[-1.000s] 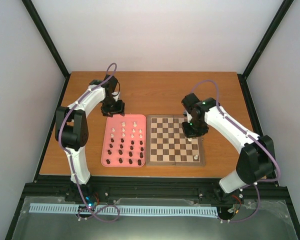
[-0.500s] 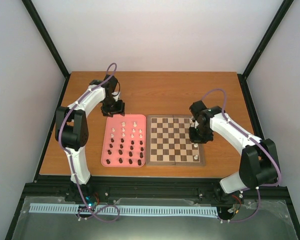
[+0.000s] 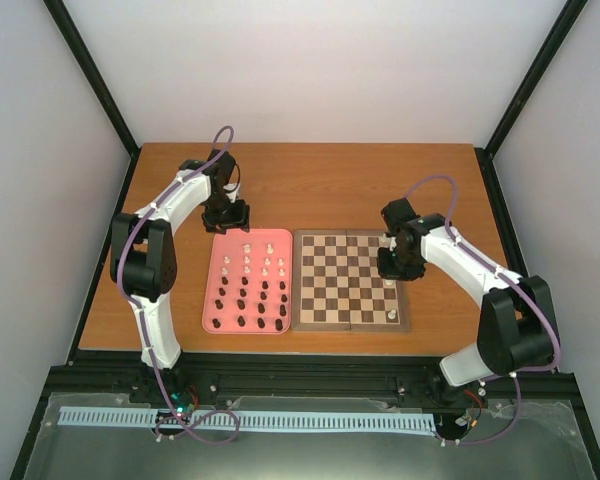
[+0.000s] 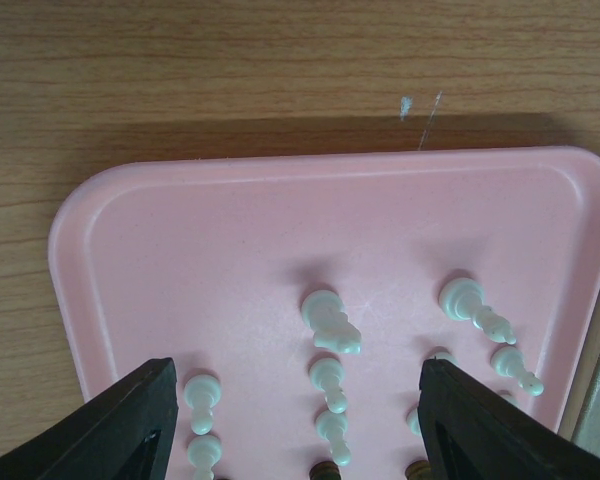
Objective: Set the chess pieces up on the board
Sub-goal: Place the chess piece on the chessboard.
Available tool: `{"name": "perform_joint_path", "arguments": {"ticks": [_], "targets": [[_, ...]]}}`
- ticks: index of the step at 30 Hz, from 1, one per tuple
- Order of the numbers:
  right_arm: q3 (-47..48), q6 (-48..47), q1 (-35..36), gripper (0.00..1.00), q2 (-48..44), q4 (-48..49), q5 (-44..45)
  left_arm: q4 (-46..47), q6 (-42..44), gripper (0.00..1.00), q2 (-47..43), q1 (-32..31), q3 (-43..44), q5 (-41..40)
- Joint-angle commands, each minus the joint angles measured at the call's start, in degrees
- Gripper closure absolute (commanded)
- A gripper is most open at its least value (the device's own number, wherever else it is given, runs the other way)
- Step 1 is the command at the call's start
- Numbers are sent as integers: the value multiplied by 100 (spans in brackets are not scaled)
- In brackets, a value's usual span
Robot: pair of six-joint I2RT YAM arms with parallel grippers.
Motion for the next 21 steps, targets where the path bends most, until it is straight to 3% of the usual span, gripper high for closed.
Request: {"name": "perform_joint_path", "arguments": {"ticks": [1, 21], "targets": [[-45, 21, -60, 97, 124, 172, 87, -1, -26, 25, -109, 65, 51, 42], [-107, -26, -67, 90, 315, 204, 256, 10, -19, 25, -101, 65, 30, 62]]}}
